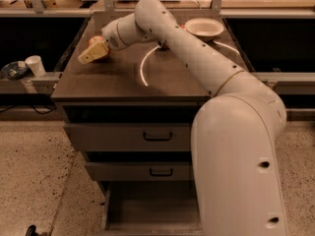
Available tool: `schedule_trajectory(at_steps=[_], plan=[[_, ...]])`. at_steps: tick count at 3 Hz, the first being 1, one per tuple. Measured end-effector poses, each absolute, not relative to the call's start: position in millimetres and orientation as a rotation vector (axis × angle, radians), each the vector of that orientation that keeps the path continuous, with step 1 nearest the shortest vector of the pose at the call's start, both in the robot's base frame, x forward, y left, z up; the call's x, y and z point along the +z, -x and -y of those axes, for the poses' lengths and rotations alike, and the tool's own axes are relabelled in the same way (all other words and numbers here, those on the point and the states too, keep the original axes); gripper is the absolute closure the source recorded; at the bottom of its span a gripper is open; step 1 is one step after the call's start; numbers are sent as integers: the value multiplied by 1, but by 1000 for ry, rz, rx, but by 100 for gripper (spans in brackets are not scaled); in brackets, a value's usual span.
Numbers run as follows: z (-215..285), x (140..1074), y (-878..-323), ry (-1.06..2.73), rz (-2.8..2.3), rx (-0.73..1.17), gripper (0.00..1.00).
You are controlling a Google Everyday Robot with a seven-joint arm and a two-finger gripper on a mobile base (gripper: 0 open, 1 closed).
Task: Place apple into bottom drawer
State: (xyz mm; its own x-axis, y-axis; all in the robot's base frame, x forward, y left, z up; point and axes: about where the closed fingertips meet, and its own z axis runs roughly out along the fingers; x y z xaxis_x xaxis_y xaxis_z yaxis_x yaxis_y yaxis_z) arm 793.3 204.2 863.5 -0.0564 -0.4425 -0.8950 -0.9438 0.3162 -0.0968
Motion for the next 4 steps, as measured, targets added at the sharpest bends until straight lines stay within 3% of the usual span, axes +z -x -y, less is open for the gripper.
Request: schedule_trajectory(at_steps=[3, 4], plan=[[-203, 860, -768, 1362, -1567, 809, 85], [-185, 881, -741, 1401, -1444, 911, 100]])
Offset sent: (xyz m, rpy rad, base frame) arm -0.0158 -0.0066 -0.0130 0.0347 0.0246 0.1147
